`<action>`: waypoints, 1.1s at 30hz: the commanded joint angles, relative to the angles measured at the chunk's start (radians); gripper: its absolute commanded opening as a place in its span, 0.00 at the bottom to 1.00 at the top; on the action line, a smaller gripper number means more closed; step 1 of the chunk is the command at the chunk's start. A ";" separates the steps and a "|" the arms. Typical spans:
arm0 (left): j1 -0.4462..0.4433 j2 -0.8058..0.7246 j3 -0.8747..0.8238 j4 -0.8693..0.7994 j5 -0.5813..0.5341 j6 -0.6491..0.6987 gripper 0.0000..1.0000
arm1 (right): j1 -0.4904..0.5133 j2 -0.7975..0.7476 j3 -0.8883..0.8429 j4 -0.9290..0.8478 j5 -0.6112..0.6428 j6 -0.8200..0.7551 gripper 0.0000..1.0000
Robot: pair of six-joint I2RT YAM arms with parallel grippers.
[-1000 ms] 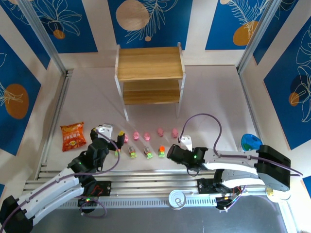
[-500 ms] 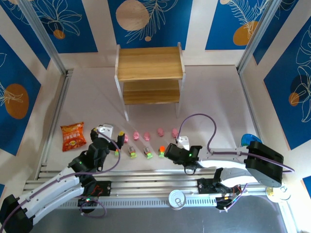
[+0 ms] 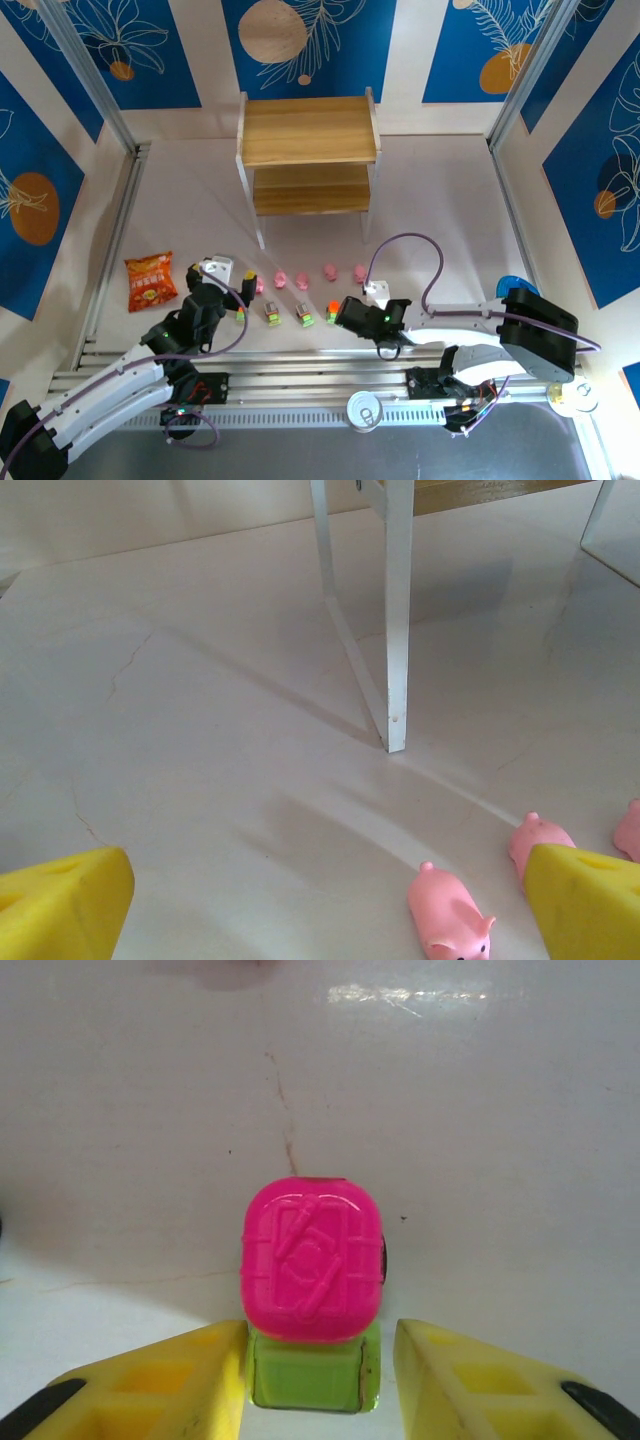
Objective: Place and organize the plastic toys onto the shelf
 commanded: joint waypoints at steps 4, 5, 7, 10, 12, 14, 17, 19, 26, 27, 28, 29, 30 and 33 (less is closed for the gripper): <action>0.001 -0.001 0.032 0.020 -0.012 -0.017 1.00 | 0.011 0.005 0.023 -0.036 0.037 0.052 0.41; 0.001 0.000 0.032 0.020 -0.010 -0.016 1.00 | 0.010 0.006 0.022 -0.033 0.037 0.051 0.41; 0.002 0.002 0.032 0.022 -0.008 -0.014 1.00 | 0.012 0.005 0.021 -0.029 0.037 0.051 0.41; 0.003 0.001 0.032 0.022 -0.008 -0.014 1.00 | 0.010 0.006 0.018 -0.015 0.034 0.043 0.41; 0.003 0.001 0.032 0.022 -0.008 -0.013 1.00 | 0.006 0.012 0.021 -0.006 0.031 0.032 0.41; 0.003 0.002 0.032 0.024 -0.008 -0.014 1.00 | 0.006 0.017 0.024 -0.003 0.028 0.026 0.42; 0.003 0.000 0.032 0.022 -0.009 -0.012 1.00 | -0.001 0.019 0.025 0.007 0.020 0.015 0.43; 0.003 0.000 0.032 0.022 -0.009 -0.012 1.00 | -0.006 0.019 0.022 0.008 0.015 0.013 0.43; 0.004 -0.002 0.031 0.023 -0.008 -0.011 1.00 | -0.034 0.007 0.018 0.025 0.003 -0.011 0.43; 0.005 -0.002 0.031 0.024 -0.008 -0.010 1.00 | -0.037 0.007 0.019 0.028 0.000 -0.017 0.43; 0.004 -0.002 0.031 0.024 -0.008 -0.011 1.00 | -0.038 0.010 0.021 0.030 -0.002 -0.020 0.43; 0.005 -0.002 0.031 0.024 -0.010 -0.011 1.00 | -0.040 0.012 0.021 0.029 -0.004 -0.020 0.43; 0.004 -0.002 0.031 0.024 -0.009 -0.010 1.00 | -0.040 0.014 0.022 0.031 -0.006 -0.022 0.42; 0.004 -0.005 0.031 0.022 -0.011 -0.010 1.00 | -0.040 0.017 0.027 0.026 -0.010 -0.025 0.39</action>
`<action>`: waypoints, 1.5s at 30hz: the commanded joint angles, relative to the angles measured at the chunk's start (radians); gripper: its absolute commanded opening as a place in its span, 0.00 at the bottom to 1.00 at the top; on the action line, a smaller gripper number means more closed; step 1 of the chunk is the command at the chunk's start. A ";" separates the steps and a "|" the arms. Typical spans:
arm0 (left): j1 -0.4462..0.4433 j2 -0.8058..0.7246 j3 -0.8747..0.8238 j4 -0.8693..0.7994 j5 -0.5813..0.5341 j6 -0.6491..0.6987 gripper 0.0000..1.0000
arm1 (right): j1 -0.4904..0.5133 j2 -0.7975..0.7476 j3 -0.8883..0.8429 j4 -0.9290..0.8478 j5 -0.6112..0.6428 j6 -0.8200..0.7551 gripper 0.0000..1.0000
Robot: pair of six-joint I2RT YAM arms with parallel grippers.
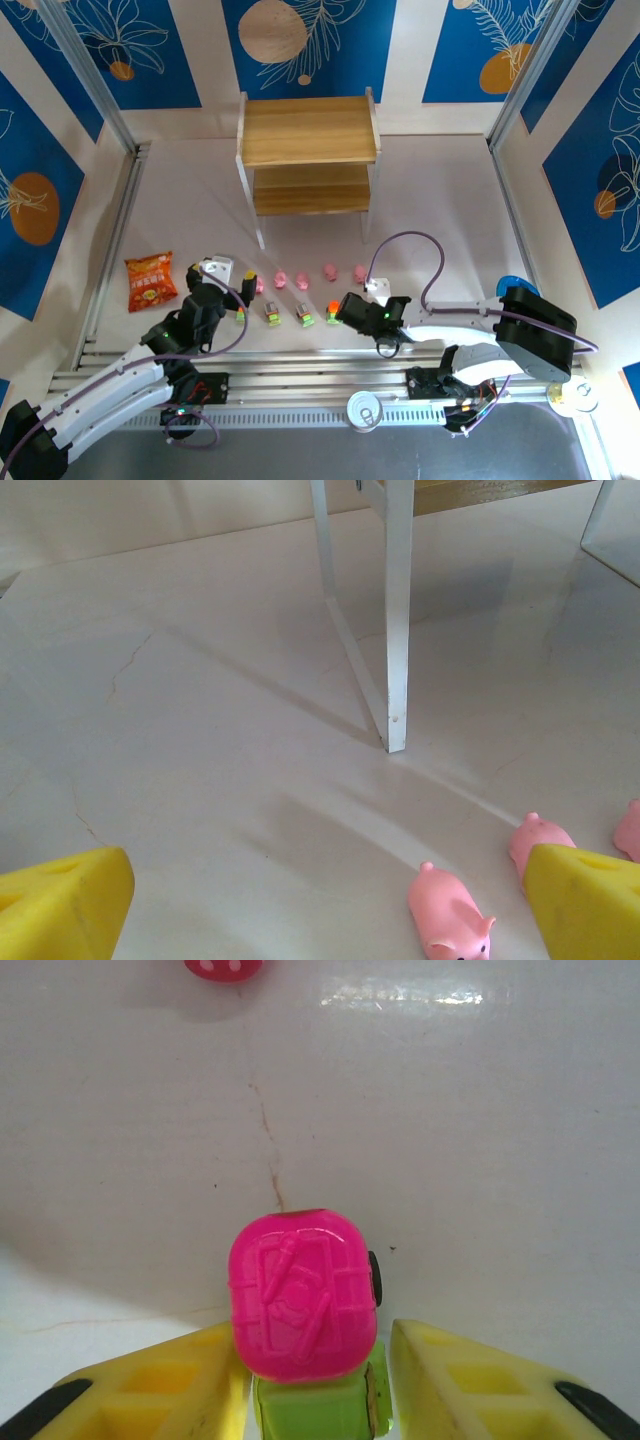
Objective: Place and organize the plastic toys onto the shelf
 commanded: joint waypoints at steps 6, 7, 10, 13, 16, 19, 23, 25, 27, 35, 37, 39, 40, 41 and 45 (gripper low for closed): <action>0.005 -0.008 0.029 0.021 -0.011 -0.010 1.00 | 0.012 -0.001 0.027 -0.023 -0.005 0.004 0.29; 0.004 -0.007 0.029 0.027 -0.009 -0.008 1.00 | 0.018 -0.004 0.027 -0.028 0.003 0.009 0.28; 0.005 -0.009 0.026 0.043 0.007 -0.001 1.00 | 0.032 -0.020 0.023 -0.034 0.020 0.013 0.26; 0.005 -0.009 0.030 0.053 0.044 0.007 1.00 | 0.047 -0.036 0.035 -0.053 0.045 0.001 0.25; 0.005 -0.017 0.026 0.078 0.098 0.013 1.00 | 0.051 -0.051 0.069 -0.095 0.075 -0.021 0.25; 0.005 -0.024 0.029 0.089 0.154 0.033 1.00 | 0.039 -0.079 0.098 -0.108 0.076 -0.062 0.25; 0.003 0.000 0.042 0.088 0.183 0.046 1.00 | 0.014 -0.108 0.150 -0.111 0.074 -0.127 0.22; 0.003 0.032 0.049 0.106 0.240 0.055 0.99 | -0.002 -0.113 0.180 -0.114 0.071 -0.163 0.23; 0.001 0.074 0.059 0.120 0.287 0.063 0.97 | -0.021 -0.113 0.216 -0.117 0.072 -0.200 0.23; -0.001 0.167 0.074 0.170 0.347 0.071 0.98 | -0.128 -0.100 0.358 -0.098 0.048 -0.343 0.23; 0.000 0.166 0.072 0.172 0.345 0.069 0.98 | -0.157 -0.093 0.388 -0.092 0.035 -0.372 0.22; 0.000 0.169 0.072 0.172 0.340 0.066 0.98 | -0.189 -0.082 0.420 -0.084 0.018 -0.399 0.22; -0.001 0.172 0.072 0.172 0.340 0.067 0.98 | -0.208 -0.075 0.436 -0.080 0.006 -0.413 0.22; -0.001 0.174 0.074 0.172 0.339 0.066 0.98 | -0.225 -0.065 0.454 -0.077 -0.006 -0.423 0.22; 0.000 0.188 0.076 0.175 0.335 0.066 0.98 | -0.268 -0.014 0.535 -0.075 -0.028 -0.466 0.20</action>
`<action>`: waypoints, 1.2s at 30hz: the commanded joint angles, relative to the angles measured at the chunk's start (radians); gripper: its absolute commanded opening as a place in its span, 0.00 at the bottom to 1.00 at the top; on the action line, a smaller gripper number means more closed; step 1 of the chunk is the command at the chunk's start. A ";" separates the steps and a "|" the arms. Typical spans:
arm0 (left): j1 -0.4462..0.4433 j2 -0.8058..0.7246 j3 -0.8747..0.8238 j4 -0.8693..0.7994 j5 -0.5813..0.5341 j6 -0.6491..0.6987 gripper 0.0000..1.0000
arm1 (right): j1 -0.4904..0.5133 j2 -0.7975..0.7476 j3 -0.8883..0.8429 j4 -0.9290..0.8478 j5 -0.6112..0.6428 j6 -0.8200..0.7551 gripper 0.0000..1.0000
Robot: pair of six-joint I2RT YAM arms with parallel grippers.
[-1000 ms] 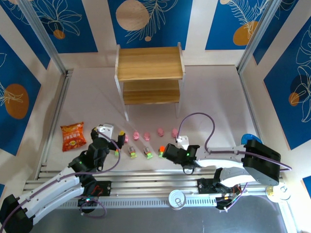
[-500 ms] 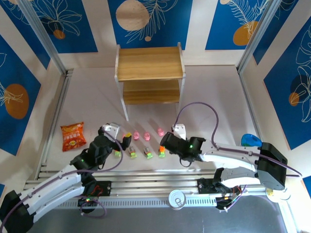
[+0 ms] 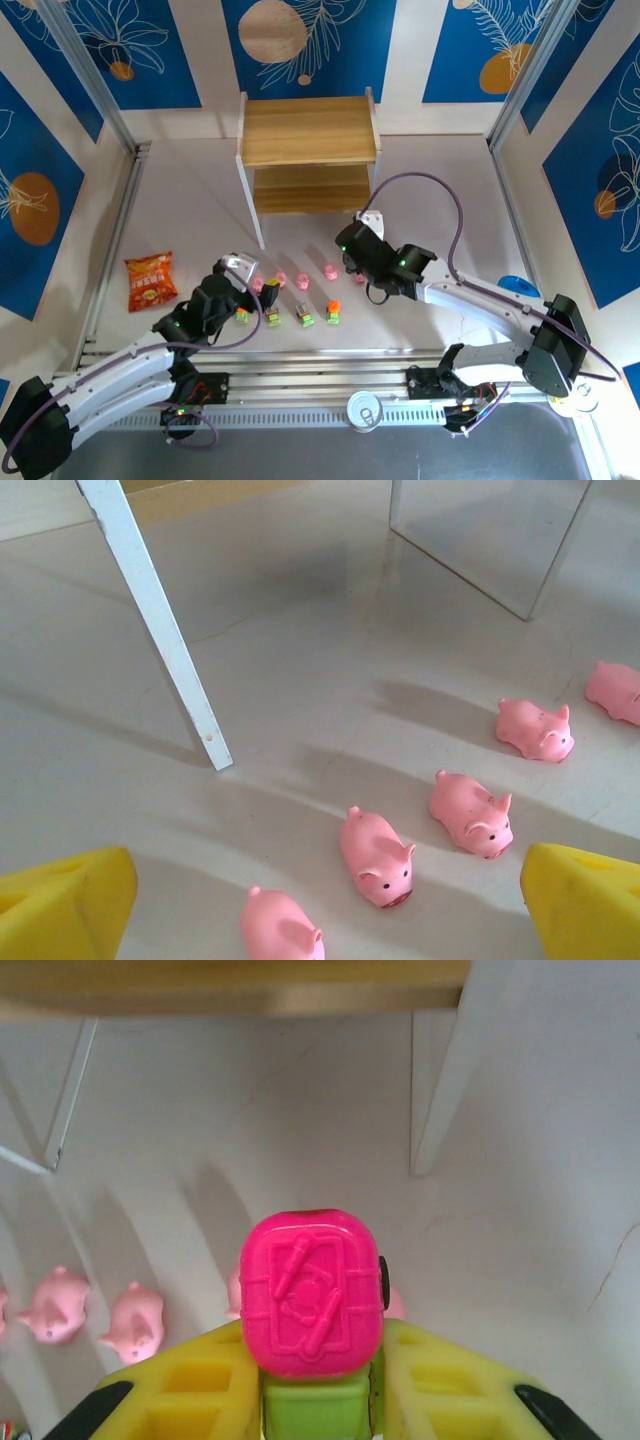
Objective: Place and organize the plastic toys onto the shelf
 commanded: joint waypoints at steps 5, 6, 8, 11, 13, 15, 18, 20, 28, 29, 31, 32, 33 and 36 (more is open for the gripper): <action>-0.001 0.026 0.041 0.024 0.011 0.003 0.99 | -0.051 0.116 0.187 -0.006 -0.030 -0.115 0.20; -0.001 0.026 0.041 0.024 0.011 0.003 0.99 | -0.055 0.130 0.206 -0.007 -0.027 -0.122 0.20; -0.001 0.028 0.043 0.024 0.010 0.003 0.99 | -0.065 0.156 0.243 -0.006 -0.022 -0.135 0.20; -0.001 0.028 0.043 0.022 0.007 0.003 0.99 | -0.084 0.199 0.287 -0.009 -0.024 -0.139 0.20; 0.000 0.030 0.043 0.022 0.002 0.004 0.99 | -0.090 0.221 0.299 -0.001 -0.022 -0.137 0.20; -0.001 0.034 0.045 0.021 -0.001 0.004 0.99 | -0.096 0.242 0.303 0.013 -0.016 -0.136 0.21; 0.000 0.035 0.046 0.020 0.000 0.004 0.99 | -0.103 0.266 0.304 0.036 -0.002 -0.132 0.21; 0.000 0.036 0.046 0.021 0.001 0.005 0.99 | -0.108 0.277 0.302 0.053 0.006 -0.131 0.20; 0.000 0.040 0.049 0.016 0.000 0.005 0.99 | -0.133 0.305 0.296 0.106 0.016 -0.127 0.21; 0.001 0.040 0.049 0.018 -0.001 0.005 0.99 | -0.134 0.304 0.295 0.112 0.024 -0.128 0.21; 0.000 0.040 0.049 0.018 -0.002 0.004 0.99 | -0.138 0.309 0.296 0.118 0.042 -0.124 0.21; 0.000 0.041 0.048 0.020 -0.003 0.004 0.99 | -0.140 0.310 0.294 0.124 0.047 -0.125 0.21; -0.002 0.041 0.048 0.020 -0.002 0.005 0.99 | -0.144 0.312 0.293 0.131 0.043 -0.125 0.21; 0.000 0.042 0.048 0.020 -0.004 0.005 0.99 | -0.158 0.325 0.304 0.135 0.037 -0.124 0.21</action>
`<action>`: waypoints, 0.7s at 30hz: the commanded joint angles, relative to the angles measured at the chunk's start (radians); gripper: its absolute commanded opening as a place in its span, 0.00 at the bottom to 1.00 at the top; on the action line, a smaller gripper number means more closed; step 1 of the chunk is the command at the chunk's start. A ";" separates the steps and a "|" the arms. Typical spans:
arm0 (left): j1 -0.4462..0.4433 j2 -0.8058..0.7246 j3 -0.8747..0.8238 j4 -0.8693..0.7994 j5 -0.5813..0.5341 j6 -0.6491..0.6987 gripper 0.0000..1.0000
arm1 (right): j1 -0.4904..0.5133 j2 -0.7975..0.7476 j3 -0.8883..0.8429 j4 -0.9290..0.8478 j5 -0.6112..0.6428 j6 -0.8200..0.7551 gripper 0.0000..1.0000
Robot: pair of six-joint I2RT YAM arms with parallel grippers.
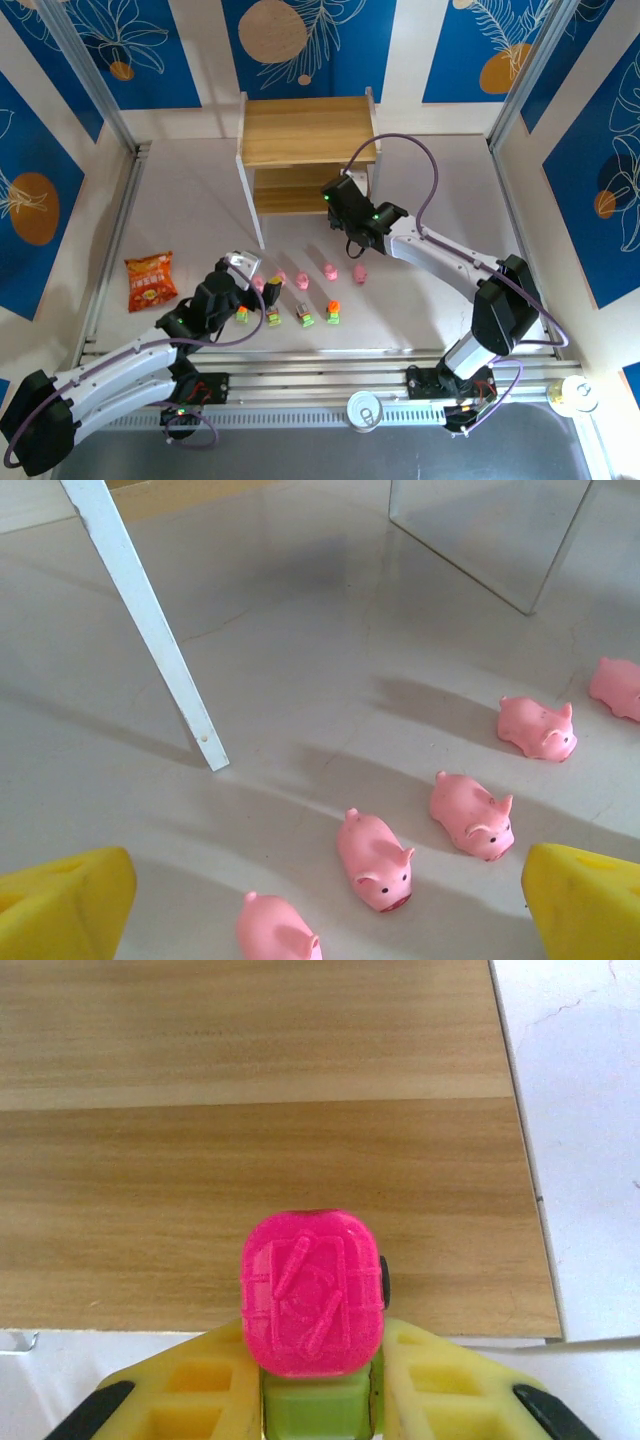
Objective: Place and organize the plastic toys onto the shelf
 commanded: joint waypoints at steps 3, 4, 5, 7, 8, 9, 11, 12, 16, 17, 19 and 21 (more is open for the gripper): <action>0.000 0.004 0.027 0.017 -0.005 0.005 0.99 | -0.025 0.025 0.031 0.034 0.029 -0.006 0.21; 0.000 0.003 0.027 0.017 -0.004 0.004 0.99 | -0.028 0.025 0.031 0.037 0.031 -0.007 0.21; 0.000 0.003 0.027 0.017 -0.005 0.004 0.99 | -0.031 0.026 0.032 0.040 0.034 -0.007 0.21; 0.000 0.005 0.027 0.019 -0.005 0.004 0.99 | -0.034 0.029 0.031 0.044 0.042 -0.003 0.21; 0.001 0.005 0.027 0.019 -0.004 0.003 0.99 | -0.036 0.030 0.027 0.051 0.043 -0.003 0.21; 0.001 0.007 0.027 0.020 -0.003 0.004 0.99 | -0.037 0.029 0.024 0.058 0.042 -0.003 0.21; 0.000 0.011 0.029 0.022 -0.001 0.001 0.99 | -0.040 0.032 0.022 0.067 0.044 -0.003 0.21; 0.001 0.014 0.029 0.023 0.000 0.001 0.99 | -0.040 0.034 0.023 0.071 0.045 -0.002 0.21; 0.000 0.017 0.030 0.023 0.001 0.003 0.99 | -0.045 0.048 0.036 0.070 0.060 -0.002 0.21; 0.001 0.017 0.030 0.024 0.001 0.002 0.99 | -0.046 0.050 0.040 0.071 0.062 -0.002 0.21; 0.001 0.016 0.030 0.024 0.001 0.004 0.99 | -0.051 0.058 0.045 0.073 0.070 0.005 0.21; 0.000 0.014 0.030 0.024 0.001 0.001 0.99 | -0.055 0.063 0.045 0.081 0.073 0.007 0.21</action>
